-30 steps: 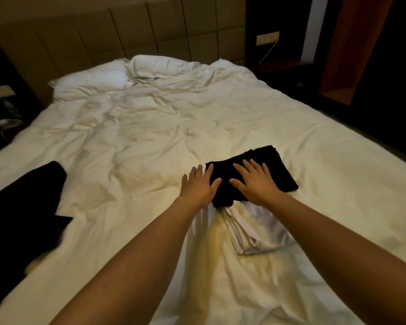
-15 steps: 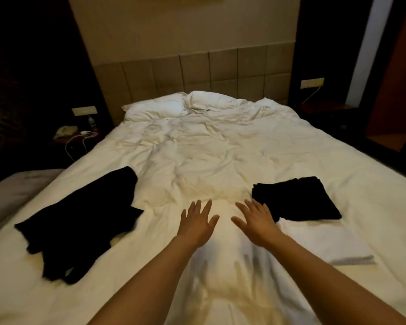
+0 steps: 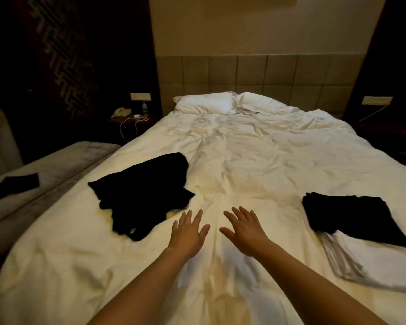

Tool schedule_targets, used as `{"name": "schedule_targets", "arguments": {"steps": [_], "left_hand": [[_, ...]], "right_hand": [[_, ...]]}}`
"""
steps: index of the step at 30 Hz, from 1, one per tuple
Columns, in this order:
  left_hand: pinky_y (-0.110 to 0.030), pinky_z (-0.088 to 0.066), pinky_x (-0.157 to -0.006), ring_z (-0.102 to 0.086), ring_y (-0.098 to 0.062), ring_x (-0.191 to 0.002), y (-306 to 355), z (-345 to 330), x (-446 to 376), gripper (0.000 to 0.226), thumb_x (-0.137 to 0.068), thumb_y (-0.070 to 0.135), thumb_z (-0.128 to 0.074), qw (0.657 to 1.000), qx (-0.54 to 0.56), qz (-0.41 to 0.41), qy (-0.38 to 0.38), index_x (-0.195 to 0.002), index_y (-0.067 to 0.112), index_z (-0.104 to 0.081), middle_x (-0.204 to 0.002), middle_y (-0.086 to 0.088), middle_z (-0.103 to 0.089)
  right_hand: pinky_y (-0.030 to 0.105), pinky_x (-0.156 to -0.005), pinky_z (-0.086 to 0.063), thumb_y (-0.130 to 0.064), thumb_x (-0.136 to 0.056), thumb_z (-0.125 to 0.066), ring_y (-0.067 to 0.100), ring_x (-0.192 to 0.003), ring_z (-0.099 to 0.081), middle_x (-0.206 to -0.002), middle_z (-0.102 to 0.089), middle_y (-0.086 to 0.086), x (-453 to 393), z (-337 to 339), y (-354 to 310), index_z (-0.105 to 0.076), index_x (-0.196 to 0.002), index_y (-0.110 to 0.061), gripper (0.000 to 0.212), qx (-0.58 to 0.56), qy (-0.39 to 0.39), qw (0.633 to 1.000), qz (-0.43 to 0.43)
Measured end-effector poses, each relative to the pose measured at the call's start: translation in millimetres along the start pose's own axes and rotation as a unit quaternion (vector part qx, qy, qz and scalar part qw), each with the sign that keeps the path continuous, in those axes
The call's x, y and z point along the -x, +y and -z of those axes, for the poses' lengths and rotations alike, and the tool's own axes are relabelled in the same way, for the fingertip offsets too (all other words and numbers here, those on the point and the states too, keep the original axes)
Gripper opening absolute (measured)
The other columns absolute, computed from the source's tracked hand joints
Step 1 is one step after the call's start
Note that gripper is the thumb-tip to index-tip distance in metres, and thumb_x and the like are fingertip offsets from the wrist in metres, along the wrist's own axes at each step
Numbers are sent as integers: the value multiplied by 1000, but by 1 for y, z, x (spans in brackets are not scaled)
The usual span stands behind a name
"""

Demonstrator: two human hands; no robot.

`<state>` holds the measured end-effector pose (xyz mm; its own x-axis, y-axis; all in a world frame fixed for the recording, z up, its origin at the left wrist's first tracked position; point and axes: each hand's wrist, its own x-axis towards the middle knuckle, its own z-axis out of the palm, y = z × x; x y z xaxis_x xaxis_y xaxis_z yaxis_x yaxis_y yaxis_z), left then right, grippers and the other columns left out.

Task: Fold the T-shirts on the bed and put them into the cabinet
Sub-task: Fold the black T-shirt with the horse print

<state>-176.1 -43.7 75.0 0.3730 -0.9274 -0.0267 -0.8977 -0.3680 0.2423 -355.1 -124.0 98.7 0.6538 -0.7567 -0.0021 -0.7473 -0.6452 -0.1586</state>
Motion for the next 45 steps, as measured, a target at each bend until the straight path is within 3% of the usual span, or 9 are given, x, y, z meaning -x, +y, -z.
{"name": "schedule_targets", "arguments": {"steps": [11,14,20,29,34,38,40,42,45], "left_hand": [[-44,-8,-124,-2,-24,-155,-112,-13,12,64,-104,57,-22,997,33,62,31,-160,29,-11,-168,-5,-6],[-43,-10,-124,-4,-25,-154,-136,-19,8,64,-104,57,-24,996,35,69,43,-160,29,-12,-168,-5,-9],[-42,-5,-124,0,-24,-155,-179,-28,-6,65,-104,55,-27,993,28,80,78,-160,28,-11,-168,-6,-5],[-38,-15,-122,-5,-25,-154,-234,-55,-32,66,-102,48,-46,967,142,123,172,-158,19,-25,-166,-7,-14],[-41,-30,-116,-31,-27,-144,-245,-74,-36,49,-101,36,-55,955,177,79,224,-145,16,-50,-152,-8,-44],[-39,-45,-98,-50,-22,-116,-245,-83,-33,30,-100,28,-47,931,153,28,330,-113,11,-69,-117,-4,-65],[-32,-44,-96,-52,-20,-109,-245,-86,-33,26,-99,23,-49,924,131,8,360,-104,9,-70,-109,-5,-67],[-29,-43,-94,-53,-21,-105,-246,-86,-34,25,-99,21,-50,917,118,-7,380,-99,7,-71,-105,-6,-68],[-31,-45,-91,-56,-22,-101,-245,-87,-32,25,-99,21,-51,908,120,-23,402,-96,6,-71,-102,-7,-68]], "right_hand": [[45,-123,-3,-79,-78,4,24,-153,-4,-166,-14,3,-47,-43,-88,-21,-157,-29,96,-5,-10,998,59],[45,-123,-5,-86,-63,23,24,-153,-5,-165,-16,3,-59,-57,-103,-22,-157,-29,118,-8,-23,997,70],[40,-122,-14,-60,-100,-29,25,-151,-15,-163,-24,4,-87,-84,-131,-27,-155,-25,65,-68,-37,995,61],[35,-112,-33,-43,-100,-51,25,-142,-36,-158,-32,8,-123,-118,-176,-22,-156,-14,69,-299,-16,953,39],[32,-111,-33,-33,-104,-46,25,-140,-40,-157,-34,8,-149,-127,-187,-20,-156,-14,61,-400,27,916,-12],[36,-99,-46,-30,-104,-48,22,-120,-57,-133,-59,8,-171,-135,-195,-41,-146,-11,46,-480,13,875,-61],[35,-73,-45,-26,-102,-51,15,-81,-60,-90,-64,6,-177,-141,-197,-63,-104,-8,21,-488,23,871,-58],[32,-60,-34,-23,-101,-53,10,-59,-42,-65,-48,3,-176,-146,-196,-50,-73,-9,31,-504,28,861,-59],[33,-58,-34,-24,-101,-52,12,-59,-39,-63,-44,2,-164,-149,-188,-46,-71,-9,35,-523,39,848,-71]]}}
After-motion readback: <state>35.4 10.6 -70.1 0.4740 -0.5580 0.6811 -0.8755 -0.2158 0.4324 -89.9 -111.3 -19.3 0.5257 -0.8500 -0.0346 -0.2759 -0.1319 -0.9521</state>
